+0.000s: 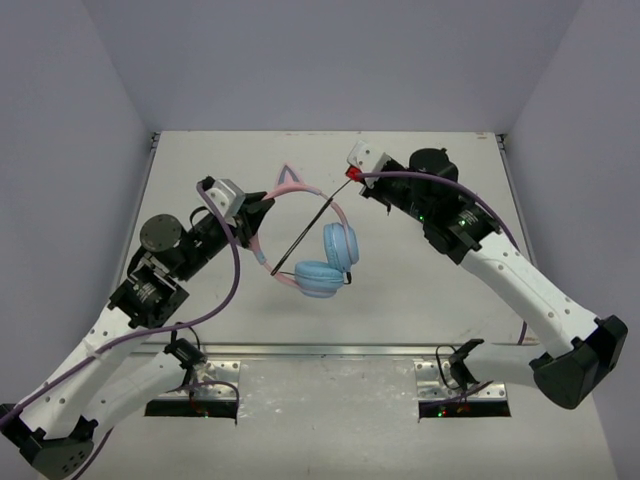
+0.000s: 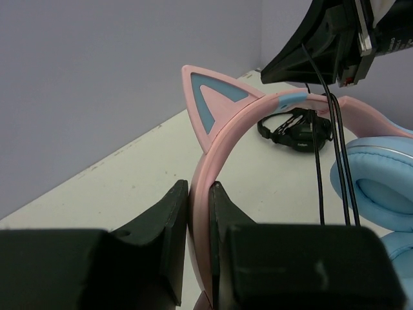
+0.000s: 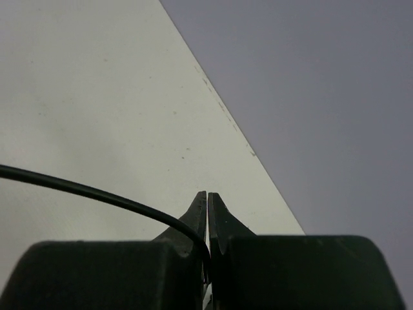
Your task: Wrap the headphones
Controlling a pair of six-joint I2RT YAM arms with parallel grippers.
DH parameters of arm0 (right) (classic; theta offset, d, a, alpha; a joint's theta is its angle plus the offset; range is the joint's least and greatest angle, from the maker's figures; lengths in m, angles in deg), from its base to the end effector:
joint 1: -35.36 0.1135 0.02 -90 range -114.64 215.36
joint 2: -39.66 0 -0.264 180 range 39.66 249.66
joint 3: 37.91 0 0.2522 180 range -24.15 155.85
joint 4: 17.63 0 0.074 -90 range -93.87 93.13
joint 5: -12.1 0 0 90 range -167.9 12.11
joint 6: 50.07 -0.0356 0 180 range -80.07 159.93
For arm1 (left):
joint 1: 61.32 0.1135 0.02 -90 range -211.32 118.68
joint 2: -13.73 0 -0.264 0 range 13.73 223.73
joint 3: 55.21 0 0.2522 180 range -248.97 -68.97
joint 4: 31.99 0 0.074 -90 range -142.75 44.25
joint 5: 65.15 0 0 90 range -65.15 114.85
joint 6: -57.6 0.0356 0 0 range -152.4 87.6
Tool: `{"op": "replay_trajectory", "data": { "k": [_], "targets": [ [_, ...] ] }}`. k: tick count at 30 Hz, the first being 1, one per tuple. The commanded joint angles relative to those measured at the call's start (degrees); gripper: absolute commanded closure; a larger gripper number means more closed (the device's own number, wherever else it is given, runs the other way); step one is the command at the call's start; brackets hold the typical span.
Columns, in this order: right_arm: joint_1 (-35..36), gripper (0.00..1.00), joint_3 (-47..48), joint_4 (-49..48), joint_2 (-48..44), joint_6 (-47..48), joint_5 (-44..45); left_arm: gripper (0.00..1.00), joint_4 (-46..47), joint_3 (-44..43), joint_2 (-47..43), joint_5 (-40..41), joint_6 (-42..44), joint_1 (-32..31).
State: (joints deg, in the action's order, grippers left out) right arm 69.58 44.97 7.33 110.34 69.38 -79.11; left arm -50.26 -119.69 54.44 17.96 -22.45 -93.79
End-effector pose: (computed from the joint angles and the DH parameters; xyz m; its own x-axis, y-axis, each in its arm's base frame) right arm 0.2361 0.1615 0.3917 0.1258 -0.5089 -0.8516 -0.5942 0.6487 -0.4755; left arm 0.1323 -0.0892 0.3978 0.1891 0.0830 -0.9784 0.6102 0.7707 0.1833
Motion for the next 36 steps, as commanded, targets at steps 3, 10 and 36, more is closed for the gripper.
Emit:
{"op": "replay_trajectory", "data": {
  "k": [3,10,36],
  "targets": [
    [-0.73,0.99,-2.76,-5.40,-3.35,-6.33,-3.35,1.00,8.20,-2.72,-0.90,-0.57,-6.34,1.88],
    [-0.73,0.99,-6.62,-4.17,-3.35,-10.73,-10.73,1.00,12.07,-2.98,-0.89,-0.41,-14.17,4.08],
    [2.16,0.98,-20.07,-31.05,-3.88,-39.46,-25.85,1.00,7.86,-11.94,-1.42,7.68,-37.90,10.32]
  ]
}}
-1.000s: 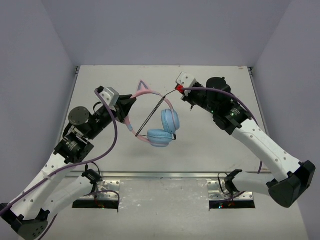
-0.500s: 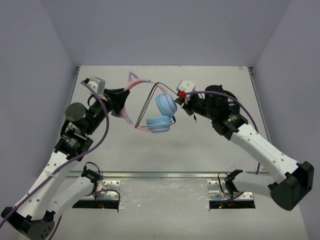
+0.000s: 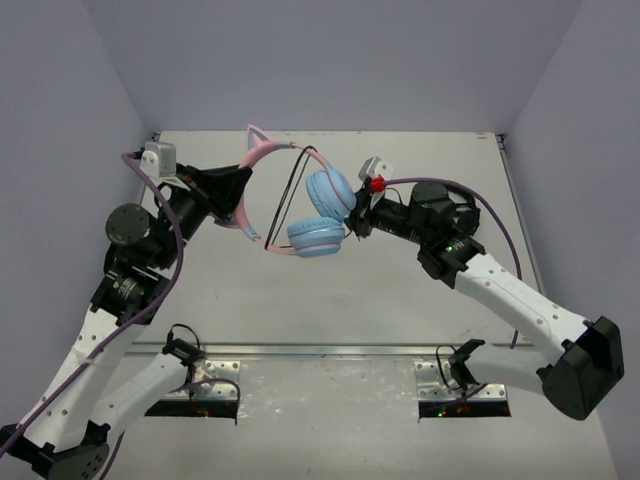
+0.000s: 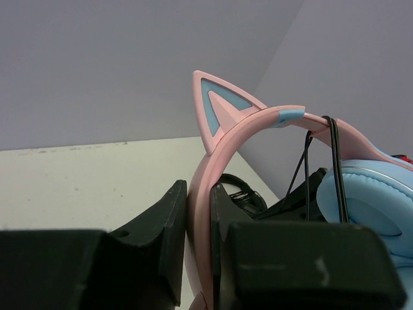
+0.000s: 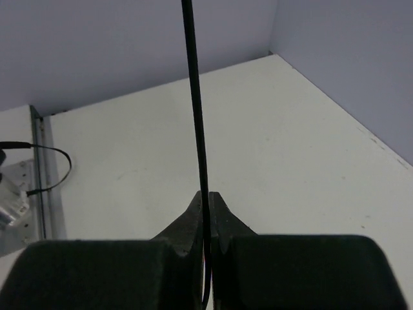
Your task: Wrap the headphones
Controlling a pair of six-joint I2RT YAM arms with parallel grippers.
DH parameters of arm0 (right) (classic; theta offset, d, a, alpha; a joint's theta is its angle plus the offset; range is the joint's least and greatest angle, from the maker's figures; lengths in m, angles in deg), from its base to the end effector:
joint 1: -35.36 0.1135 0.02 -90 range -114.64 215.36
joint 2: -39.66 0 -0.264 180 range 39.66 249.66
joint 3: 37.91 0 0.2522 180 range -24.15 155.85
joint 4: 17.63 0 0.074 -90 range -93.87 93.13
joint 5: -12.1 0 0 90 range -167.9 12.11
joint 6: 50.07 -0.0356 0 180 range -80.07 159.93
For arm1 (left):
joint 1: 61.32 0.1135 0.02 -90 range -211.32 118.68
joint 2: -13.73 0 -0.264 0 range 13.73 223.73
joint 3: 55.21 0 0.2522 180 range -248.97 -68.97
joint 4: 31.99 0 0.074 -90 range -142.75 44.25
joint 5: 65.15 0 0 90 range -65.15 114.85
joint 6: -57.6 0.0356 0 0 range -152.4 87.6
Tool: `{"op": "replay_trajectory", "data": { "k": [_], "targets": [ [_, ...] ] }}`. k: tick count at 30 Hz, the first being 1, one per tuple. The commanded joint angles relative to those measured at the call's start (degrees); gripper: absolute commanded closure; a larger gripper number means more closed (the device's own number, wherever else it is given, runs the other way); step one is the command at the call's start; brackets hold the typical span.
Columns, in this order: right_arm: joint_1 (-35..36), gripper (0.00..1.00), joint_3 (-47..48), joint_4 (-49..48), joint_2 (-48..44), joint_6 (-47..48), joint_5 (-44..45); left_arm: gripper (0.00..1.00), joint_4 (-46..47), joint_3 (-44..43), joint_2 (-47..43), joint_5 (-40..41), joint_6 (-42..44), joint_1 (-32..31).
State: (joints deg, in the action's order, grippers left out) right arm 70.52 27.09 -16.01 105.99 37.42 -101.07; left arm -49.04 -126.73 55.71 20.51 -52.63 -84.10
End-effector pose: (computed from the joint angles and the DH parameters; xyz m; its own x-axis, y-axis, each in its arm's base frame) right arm 0.2149 0.1685 0.3439 -0.0793 -0.0066 -0.9968 -0.8480 0.5261 0.0640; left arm 0.1373 -0.0606 0.4381 0.0300 -0.3866 -0.9218 0.4951 0.8068 -0.3222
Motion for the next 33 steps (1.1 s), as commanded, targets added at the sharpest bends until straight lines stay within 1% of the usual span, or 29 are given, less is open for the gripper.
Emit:
{"op": "replay_trajectory", "data": {
  "k": [1,3,4,7,9,10,11,12,15,19,20,22,27,28,31,33],
  "targets": [
    [2.88,0.97,-2.90,-10.68,0.91,-9.78,-3.98,1.00,6.54,-5.26,-2.78,5.83,-8.50,0.64],
    [5.52,0.96,-2.99,-12.98,1.26,-10.59,-1.80,1.00,5.67,-6.75,-2.08,6.01,-9.04,0.64],
    [8.67,0.96,-2.90,-13.43,1.70,-10.59,-0.56,1.00,5.58,-7.19,-1.90,6.18,-9.47,0.64],
    [14.04,0.91,-2.73,-16.41,2.66,-11.38,3.30,1.00,6.19,-7.46,-1.28,6.27,-10.00,0.64],
    [15.37,0.89,-3.34,-20.61,3.02,-15.05,3.75,1.00,6.54,-7.37,-0.85,6.27,-10.18,0.64],
    [15.55,0.90,-3.87,-22.47,3.11,-16.38,3.93,1.00,6.63,-7.37,-0.76,6.53,-10.27,0.64],
    [15.73,0.93,-4.91,-24.14,3.11,-17.44,4.45,1.00,6.72,-7.02,-0.76,6.80,-10.27,0.64],
    [16.08,0.94,-5.36,-26.42,3.11,-19.36,5.07,1.00,7.07,-6.76,-0.84,6.97,-10.36,0.64],
    [16.96,0.94,-6.50,-29.77,3.72,-22.88,6.48,1.00,8.03,-5.53,-1.63,8.82,-10.88,0.64],
    [19.68,0.93,-7.30,-31.63,4.78,-23.51,9.63,0.99,8.74,-5.08,-2.25,11.72,-11.85,0.64],
    [20.21,0.90,-7.39,-31.72,5.04,-23.69,10.95,1.00,8.56,-5.26,-2.16,12.16,-11.94,0.64],
    [21.17,0.78,-8.00,-33.03,5.31,-23.95,11.49,1.00,8.56,-5.61,-2.07,12.25,-11.77,0.64],
    [21.88,0.77,-8.18,-33.04,5.04,-23.51,14.29,1.00,8.38,-5.53,-1.72,11.28,-11.15,0.64],
    [21.97,0.71,-8.00,-32.77,4.69,-23.60,14.48,1.00,8.82,-5.18,-1.81,10.32,-10.54,0.64],
    [21.97,0.66,-7.39,-31.19,4.08,-22.90,15.09,1.00,10.14,-4.39,-1.99,8.48,-9.74,0.64],
    [21.97,0.58,-7.30,-29.88,3.55,-22.02,15.97,1.00,11.20,-3.59,-2.25,8.12,-9.57,0.64]
  ]
}}
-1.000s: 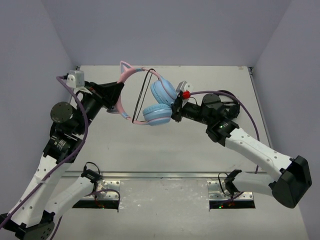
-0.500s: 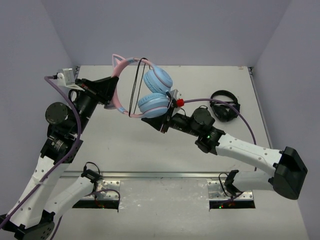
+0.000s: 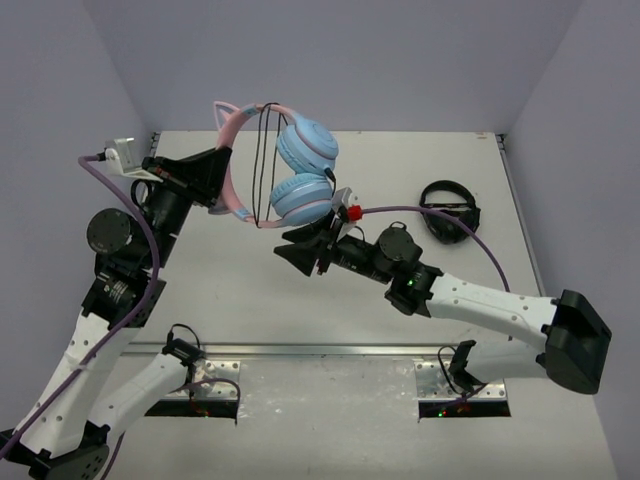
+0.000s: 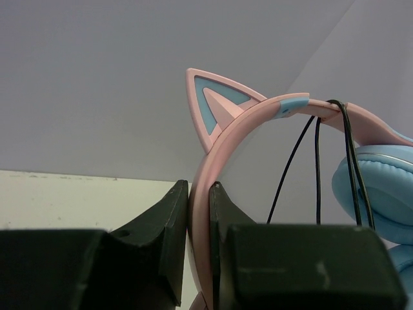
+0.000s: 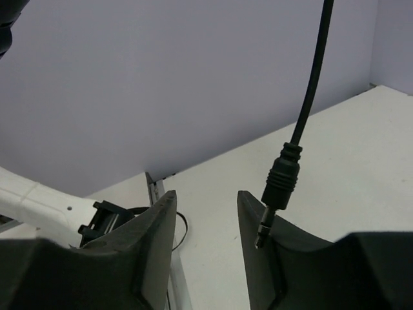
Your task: Wrap the headphones
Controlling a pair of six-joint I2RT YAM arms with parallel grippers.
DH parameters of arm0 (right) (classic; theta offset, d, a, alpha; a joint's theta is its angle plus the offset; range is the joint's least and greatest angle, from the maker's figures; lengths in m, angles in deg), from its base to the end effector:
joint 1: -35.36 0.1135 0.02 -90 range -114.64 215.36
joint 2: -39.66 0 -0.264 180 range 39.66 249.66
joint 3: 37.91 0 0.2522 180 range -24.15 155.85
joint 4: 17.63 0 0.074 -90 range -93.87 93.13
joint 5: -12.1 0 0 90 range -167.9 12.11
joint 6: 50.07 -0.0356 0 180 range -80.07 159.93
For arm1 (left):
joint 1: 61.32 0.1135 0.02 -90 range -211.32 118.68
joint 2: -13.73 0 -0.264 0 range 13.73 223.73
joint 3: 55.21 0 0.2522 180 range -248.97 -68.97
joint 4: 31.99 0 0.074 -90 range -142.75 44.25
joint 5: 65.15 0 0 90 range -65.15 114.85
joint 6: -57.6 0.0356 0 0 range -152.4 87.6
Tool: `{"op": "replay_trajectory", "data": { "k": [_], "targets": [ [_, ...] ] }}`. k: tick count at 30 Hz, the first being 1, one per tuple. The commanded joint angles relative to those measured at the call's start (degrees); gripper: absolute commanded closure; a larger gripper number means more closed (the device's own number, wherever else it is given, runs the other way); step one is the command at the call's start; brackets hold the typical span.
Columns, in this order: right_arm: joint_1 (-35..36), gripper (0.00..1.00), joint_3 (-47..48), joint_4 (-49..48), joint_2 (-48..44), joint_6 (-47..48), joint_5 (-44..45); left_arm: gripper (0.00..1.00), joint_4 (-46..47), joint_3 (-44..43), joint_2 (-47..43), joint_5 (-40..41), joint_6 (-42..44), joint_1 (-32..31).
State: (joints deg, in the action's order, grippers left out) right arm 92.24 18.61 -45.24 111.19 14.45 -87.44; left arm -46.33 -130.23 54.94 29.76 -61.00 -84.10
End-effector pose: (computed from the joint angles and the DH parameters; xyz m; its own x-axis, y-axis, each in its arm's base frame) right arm 0.1516 0.2431 0.3224 -0.2857 0.3385 -0.8965 -0.8767 0.2855 0.3872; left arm 0.1249 -0.0491 0.4643 0.1208 -0.5680 -0.8141 0.4205 0.7722 -0.4764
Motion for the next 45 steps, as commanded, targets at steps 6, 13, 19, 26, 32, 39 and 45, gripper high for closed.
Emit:
{"op": "replay_trajectory", "data": {
  "k": [6,13,19,26,32,39,45],
  "targets": [
    [0.25,0.01,-1.27,5.41,-6.04,2.00,5.49,1.00,8.93,-1.23,-1.57,-1.74,-0.14,0.64],
    [0.16,0.01,-6.64,13.14,-14.04,5.69,12.96,1.00,7.00,-4.31,-1.05,-2.71,1.26,0.64],
    [-0.72,0.06,-0.59,24.21,-18.79,13.60,20.44,1.00,4.80,-5.80,-0.87,-3.67,1.97,0.64],
    [-4.23,0.22,9.52,28.71,-13.09,22.21,14.73,1.00,3.04,-5.54,-1.57,-3.59,1.27,0.64],
    [-4.85,0.30,19.00,30.81,-6.85,24.42,11.04,1.00,0.67,-6.51,-1.40,-4.29,1.88,0.64],
    [-6.34,0.56,23.68,29.85,-1.13,24.95,8.41,0.99,-2.58,-7.91,-1.31,-6.05,2.32,0.64],
    [-8.10,0.63,25.35,27.92,1.68,24.07,5.94,1.00,-4.08,-9.23,-1.05,-5.96,3.11,0.64]
  ]
}}
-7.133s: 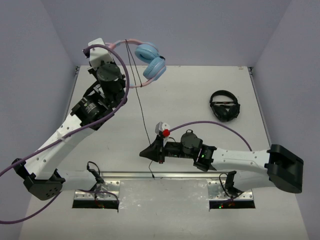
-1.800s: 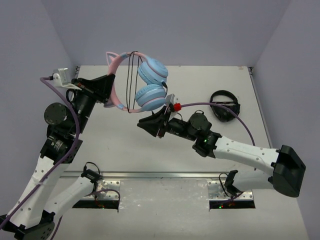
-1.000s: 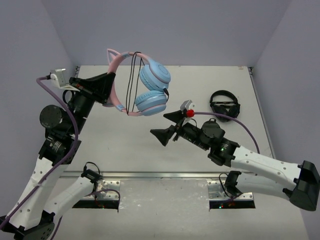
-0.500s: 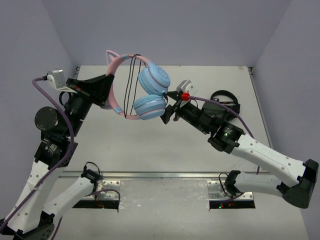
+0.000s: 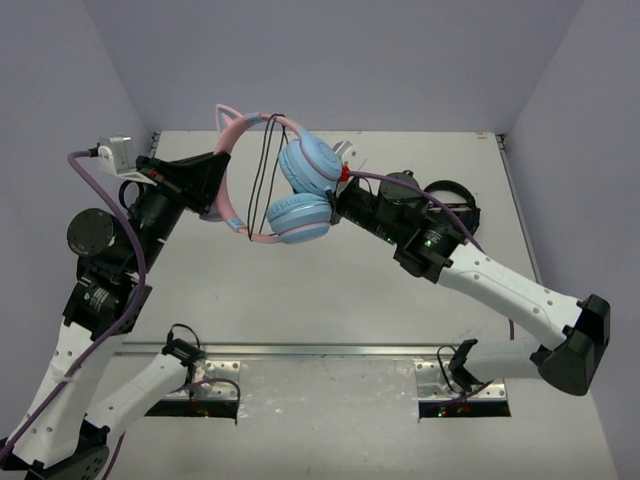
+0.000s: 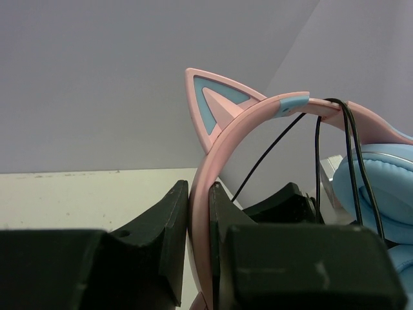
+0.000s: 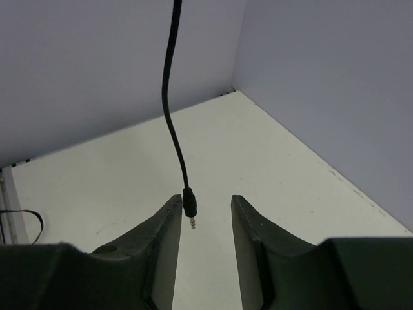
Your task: Wrap the headphones
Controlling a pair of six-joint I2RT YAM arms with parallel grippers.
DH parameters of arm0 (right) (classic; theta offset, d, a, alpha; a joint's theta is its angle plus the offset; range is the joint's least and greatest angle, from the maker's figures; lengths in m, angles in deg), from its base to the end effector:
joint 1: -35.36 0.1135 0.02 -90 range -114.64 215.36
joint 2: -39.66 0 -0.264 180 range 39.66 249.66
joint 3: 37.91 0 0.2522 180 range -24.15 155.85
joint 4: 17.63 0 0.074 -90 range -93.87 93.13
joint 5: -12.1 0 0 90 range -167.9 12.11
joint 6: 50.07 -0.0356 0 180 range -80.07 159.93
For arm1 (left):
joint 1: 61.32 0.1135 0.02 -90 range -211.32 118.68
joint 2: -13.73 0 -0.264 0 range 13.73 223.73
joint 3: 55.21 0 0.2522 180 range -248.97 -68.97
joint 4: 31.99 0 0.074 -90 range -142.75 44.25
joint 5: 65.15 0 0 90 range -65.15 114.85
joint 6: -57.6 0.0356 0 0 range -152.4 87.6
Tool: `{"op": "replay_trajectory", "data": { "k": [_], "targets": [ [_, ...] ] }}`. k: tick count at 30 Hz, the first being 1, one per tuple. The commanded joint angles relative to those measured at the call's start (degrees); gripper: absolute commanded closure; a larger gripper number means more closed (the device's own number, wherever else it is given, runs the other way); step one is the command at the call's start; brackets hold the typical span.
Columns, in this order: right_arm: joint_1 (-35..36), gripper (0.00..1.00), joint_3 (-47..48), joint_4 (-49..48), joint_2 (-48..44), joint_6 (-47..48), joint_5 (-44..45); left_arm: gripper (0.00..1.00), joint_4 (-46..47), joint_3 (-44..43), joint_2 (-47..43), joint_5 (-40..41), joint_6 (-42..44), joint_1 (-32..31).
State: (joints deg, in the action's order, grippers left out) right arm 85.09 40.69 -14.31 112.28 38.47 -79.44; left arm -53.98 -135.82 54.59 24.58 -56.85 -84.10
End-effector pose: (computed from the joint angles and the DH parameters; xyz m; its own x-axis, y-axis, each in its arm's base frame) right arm 0.1941 0.2306 0.3968 0.0101 0.0513 -0.9986 -0.7806 0.6246 0.0242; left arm 0.1093 -0.0461 0.4809 0.0940 -0.4884 -0.8675 0.4726 0.7888 -0.3929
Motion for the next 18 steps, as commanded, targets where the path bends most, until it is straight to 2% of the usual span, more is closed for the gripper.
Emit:
{"op": "replay_trajectory", "data": {
  "k": [1,5,9,11,12,13,14,16,18],
  "targets": [
    [-1.30,0.62,3.97,-3.10,1.20,-0.21,-2.58,0.99,3.40,-3.73,-0.78,-0.78,-1.04,0.64],
    [-2.19,0.53,5.21,-3.54,2.53,-0.74,-3.03,1.00,2.87,-3.81,-0.87,-0.52,-1.04,0.64],
    [-3.06,0.57,4.95,-4.41,3.06,-3.11,-5.92,1.00,2.69,-3.90,-1.05,-0.69,-1.39,0.64],
    [-2.98,0.63,3.46,-5.73,2.88,-4.51,-7.33,1.00,2.87,-3.90,-1.13,-0.61,-1.66,0.72],
    [-2.98,0.70,2.93,-6.87,2.79,-4.87,-8.47,1.00,2.87,-3.99,-1.22,-0.61,-2.09,0.64],
    [-3.06,0.85,1.79,-7.40,2.70,-5.40,-8.74,1.00,2.87,-3.99,-1.31,-0.34,-2.27,0.64],
    [-3.07,0.92,1.00,-8.10,2.44,-6.62,-9.09,1.00,2.78,-3.99,-1.31,-0.08,-2.53,0.64],
    [-2.98,0.98,-2.51,-11.44,1.13,-8.38,-10.67,1.00,2.34,-3.99,-1.57,2.29,-2.97,0.72],
    [-2.98,0.98,-6.45,-15.56,-0.54,-11.72,-11.81,1.00,2.25,-3.82,-1.84,4.65,-4.20,0.64]
  ]
}}
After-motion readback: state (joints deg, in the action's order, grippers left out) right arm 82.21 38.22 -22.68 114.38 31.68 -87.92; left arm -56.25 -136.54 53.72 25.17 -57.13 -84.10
